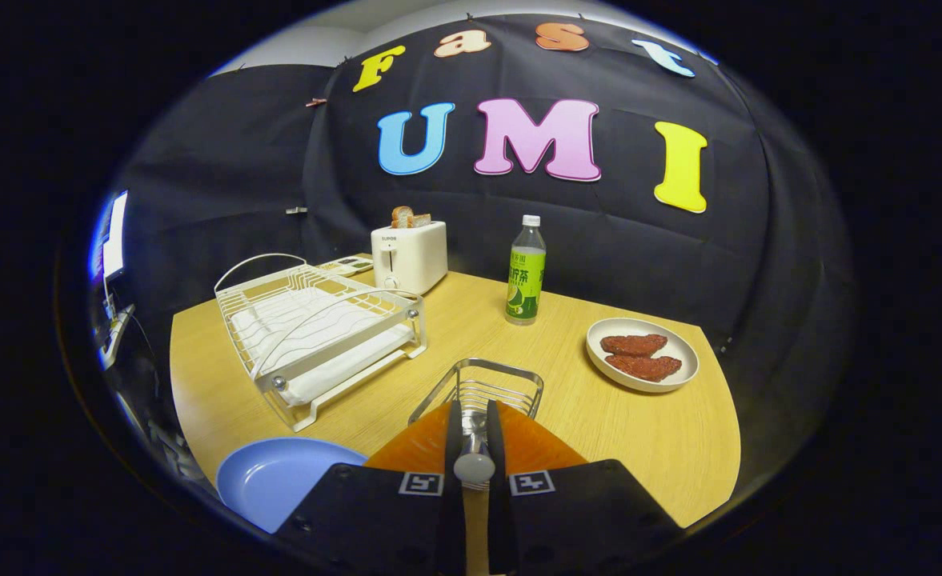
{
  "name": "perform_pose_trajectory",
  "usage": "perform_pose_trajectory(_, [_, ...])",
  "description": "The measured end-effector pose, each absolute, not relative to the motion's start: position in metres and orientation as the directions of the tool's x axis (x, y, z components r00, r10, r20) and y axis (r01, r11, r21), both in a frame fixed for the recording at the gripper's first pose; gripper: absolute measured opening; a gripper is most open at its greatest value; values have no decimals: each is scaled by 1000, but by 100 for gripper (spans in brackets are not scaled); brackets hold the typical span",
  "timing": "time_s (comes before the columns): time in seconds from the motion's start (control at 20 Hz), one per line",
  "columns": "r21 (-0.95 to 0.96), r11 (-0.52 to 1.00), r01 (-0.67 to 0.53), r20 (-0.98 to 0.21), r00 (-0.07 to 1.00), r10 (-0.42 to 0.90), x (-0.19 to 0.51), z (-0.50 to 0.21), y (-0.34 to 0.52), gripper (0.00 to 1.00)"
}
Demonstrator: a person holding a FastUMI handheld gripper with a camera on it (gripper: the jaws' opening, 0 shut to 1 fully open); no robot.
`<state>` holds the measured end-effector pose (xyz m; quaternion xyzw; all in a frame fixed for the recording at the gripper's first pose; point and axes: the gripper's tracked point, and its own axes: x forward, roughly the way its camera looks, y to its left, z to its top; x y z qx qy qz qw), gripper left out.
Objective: Take the plate from the dish rack, then take the spoon from the basket and place it into the plate.
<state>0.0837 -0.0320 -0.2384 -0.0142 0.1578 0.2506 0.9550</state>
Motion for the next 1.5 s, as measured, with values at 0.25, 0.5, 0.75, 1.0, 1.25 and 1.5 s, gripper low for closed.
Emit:
perform_pose_trajectory(0.25, [79, 887, -455, -314, 833, 455, 84, -205, -39, 13])
perform_pose_trajectory(0.5, [47, 906, -422, -276, 866, 418, 77, -149, -50, 13])
perform_pose_trajectory(0.75, [85, 891, -446, -266, 851, 452, 39, -113, -39, 13])
perform_pose_trajectory(1.0, [148, 858, -492, -295, 806, 513, -10, -123, -2, 13])
perform_pose_trajectory(1.25, [202, 828, -523, -356, 748, 560, -34, -174, 40, 13])
perform_pose_trajectory(1.5, [221, 847, -483, -438, 727, 529, -34, -219, 47, 13])
